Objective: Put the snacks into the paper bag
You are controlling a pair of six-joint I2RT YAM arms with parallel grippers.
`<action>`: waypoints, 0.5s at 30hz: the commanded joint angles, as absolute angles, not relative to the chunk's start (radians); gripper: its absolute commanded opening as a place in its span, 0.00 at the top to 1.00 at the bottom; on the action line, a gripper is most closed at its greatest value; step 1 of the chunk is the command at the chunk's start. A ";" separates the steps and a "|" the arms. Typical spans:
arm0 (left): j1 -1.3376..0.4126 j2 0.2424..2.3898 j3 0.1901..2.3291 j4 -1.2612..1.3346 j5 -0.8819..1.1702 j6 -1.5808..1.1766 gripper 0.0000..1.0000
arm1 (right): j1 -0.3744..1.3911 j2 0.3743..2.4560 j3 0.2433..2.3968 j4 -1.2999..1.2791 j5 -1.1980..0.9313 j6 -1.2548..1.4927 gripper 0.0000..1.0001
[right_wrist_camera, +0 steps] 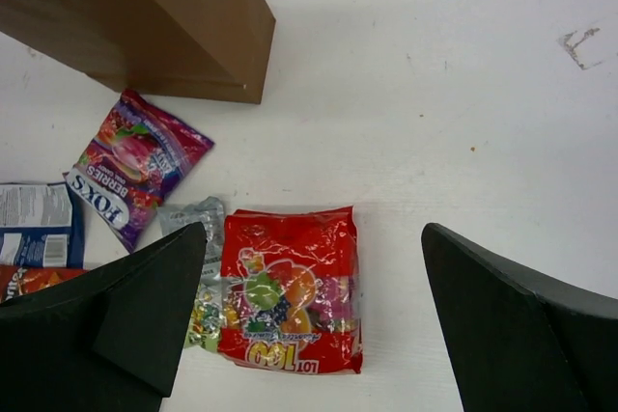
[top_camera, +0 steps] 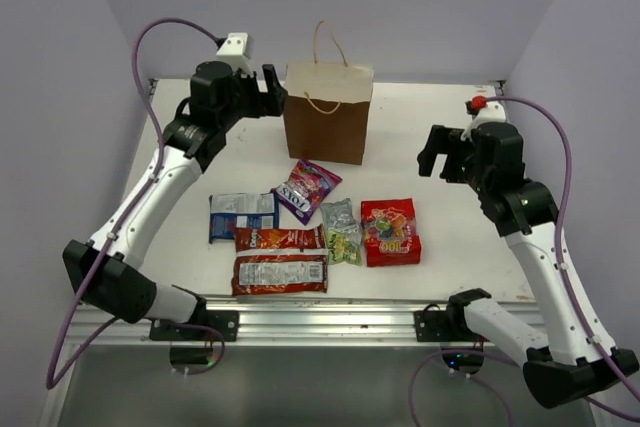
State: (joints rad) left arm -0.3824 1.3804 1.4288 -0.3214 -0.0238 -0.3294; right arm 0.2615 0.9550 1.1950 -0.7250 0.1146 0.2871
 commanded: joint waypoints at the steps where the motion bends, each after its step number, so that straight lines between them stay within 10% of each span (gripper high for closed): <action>1: -0.387 1.459 1.485 -0.232 -0.005 -0.307 0.14 | 0.261 0.934 1.180 -0.695 0.121 0.281 0.01; 6: -0.387 1.646 1.653 -0.290 -0.005 -0.279 0.42 | 0.261 0.925 1.164 -0.680 0.077 0.275 0.03; 15: -0.387 1.766 1.741 -0.301 -0.049 -0.245 0.49 | 0.261 0.953 1.132 -0.684 0.077 0.256 0.04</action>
